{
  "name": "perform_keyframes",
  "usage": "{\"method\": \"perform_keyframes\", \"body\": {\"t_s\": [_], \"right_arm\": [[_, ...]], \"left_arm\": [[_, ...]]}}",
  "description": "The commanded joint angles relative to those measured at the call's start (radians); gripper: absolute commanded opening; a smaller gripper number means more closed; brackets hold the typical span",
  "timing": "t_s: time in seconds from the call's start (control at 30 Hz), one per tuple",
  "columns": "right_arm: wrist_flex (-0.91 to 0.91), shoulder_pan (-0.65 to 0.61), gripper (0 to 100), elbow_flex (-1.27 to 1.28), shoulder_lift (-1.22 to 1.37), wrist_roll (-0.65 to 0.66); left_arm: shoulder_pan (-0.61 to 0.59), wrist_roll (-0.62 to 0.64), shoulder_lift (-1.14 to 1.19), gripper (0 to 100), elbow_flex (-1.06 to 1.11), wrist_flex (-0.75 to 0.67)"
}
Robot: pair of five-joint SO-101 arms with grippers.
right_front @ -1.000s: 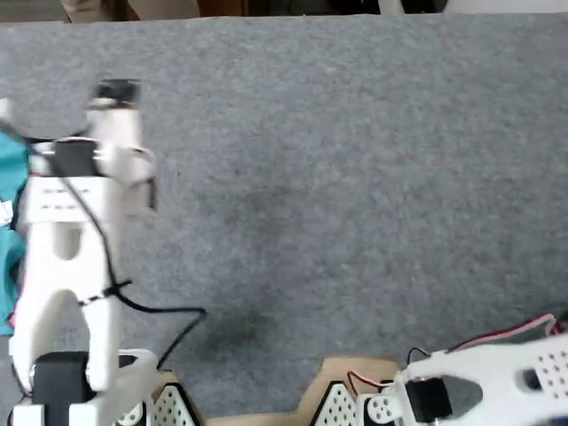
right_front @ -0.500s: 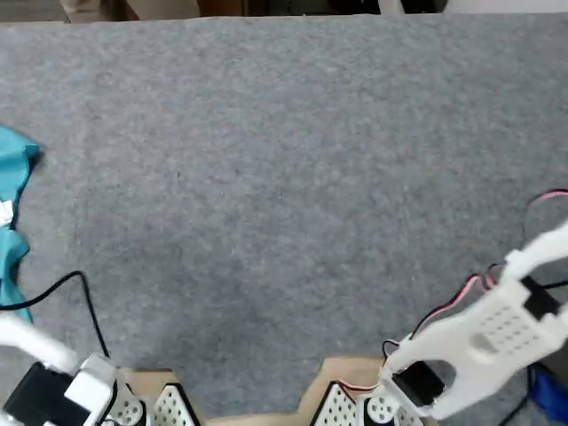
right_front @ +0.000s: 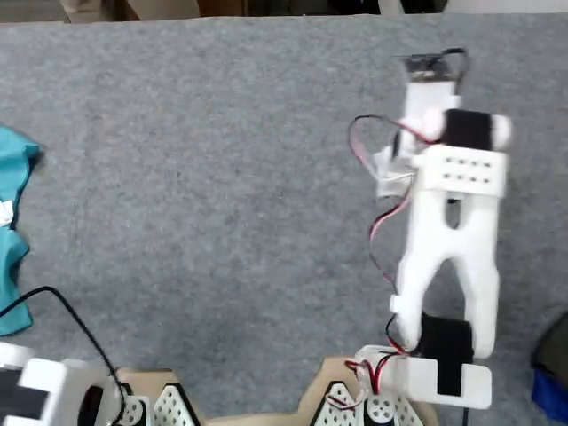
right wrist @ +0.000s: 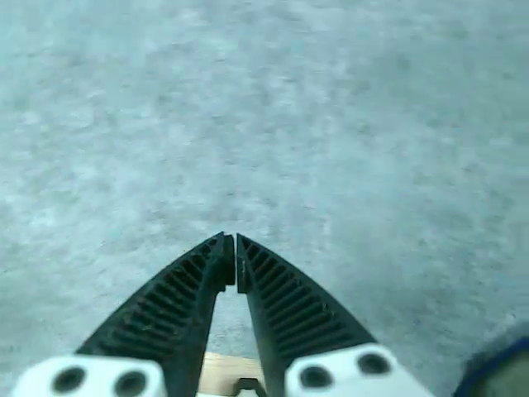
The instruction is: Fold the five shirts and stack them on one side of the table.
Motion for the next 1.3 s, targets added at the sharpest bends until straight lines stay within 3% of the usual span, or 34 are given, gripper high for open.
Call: {"method": "perform_keyframes", "body": {"t_s": [0.0,0.23,0.33,0.4,0.57,0.8,1.03,1.27], "right_arm": [[-0.038,-0.056,0.9,0.008,-0.058,-0.02],[-0.163,-0.065,0.9,0.015,-0.058,-0.011],[-0.181,-0.064,0.9,0.018,-0.058,0.032],[-0.183,-0.064,0.9,0.027,-0.054,0.041],[-0.183,-0.065,0.9,0.035,-0.018,0.041],[-0.18,-0.065,0.9,0.036,0.025,0.041],[-0.175,-0.061,0.9,0.038,0.028,0.041],[-0.126,-0.054,0.8,0.038,0.028,0.041]], "left_arm": [[0.0,0.006,0.096,23,0.002,-0.114],[0.075,0.147,0.404,21,-0.011,-0.319],[0.084,0.147,0.449,10,-0.041,-0.281],[0.086,0.147,0.453,1,-0.069,-0.215],[0.12,0.172,0.404,2,-0.21,0.074],[0.252,0.342,0.223,2,-0.443,0.442],[0.594,0.422,-0.002,2,-0.463,0.709],[1.111,0.54,-0.219,2,-0.465,0.812]]}}
